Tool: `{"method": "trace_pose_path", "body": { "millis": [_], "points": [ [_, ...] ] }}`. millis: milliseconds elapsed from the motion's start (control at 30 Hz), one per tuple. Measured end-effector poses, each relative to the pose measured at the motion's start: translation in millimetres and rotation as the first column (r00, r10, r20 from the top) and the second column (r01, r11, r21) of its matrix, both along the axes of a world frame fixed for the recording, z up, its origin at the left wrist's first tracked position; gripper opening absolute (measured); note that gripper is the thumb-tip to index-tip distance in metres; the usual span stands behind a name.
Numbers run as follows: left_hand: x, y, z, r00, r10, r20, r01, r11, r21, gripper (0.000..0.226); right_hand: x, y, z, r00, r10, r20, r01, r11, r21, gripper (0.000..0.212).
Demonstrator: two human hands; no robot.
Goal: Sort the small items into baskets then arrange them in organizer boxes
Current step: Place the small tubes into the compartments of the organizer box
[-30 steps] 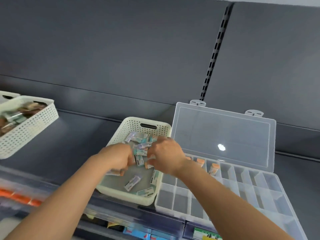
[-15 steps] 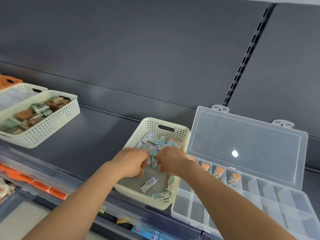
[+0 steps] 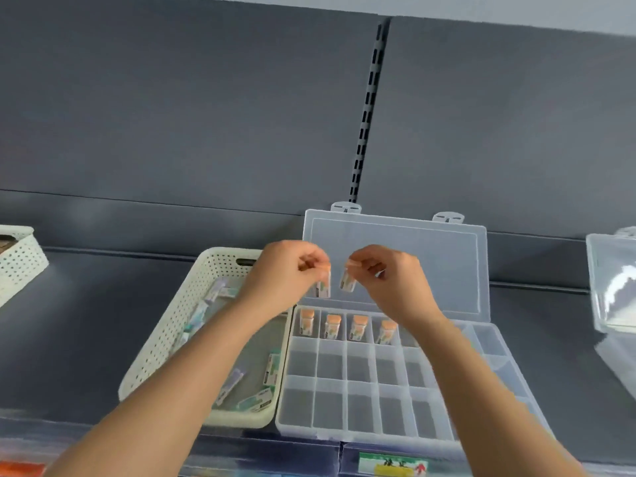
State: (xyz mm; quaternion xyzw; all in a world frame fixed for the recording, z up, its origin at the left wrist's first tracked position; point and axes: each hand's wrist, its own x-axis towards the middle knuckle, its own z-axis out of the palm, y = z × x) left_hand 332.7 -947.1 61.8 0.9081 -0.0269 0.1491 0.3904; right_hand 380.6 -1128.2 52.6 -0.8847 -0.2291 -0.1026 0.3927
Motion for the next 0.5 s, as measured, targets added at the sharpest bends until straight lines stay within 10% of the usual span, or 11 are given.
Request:
{"method": "trace_pose_path", "body": {
  "millis": [500],
  "points": [
    [43.4,-135.5,-28.7,0.970,-0.212,-0.120,0.241,0.908,0.342,0.014,1.2,-123.6,-19.9,0.972,-0.224,-0.075,0.200,0.949,-0.244,0.004]
  ]
}}
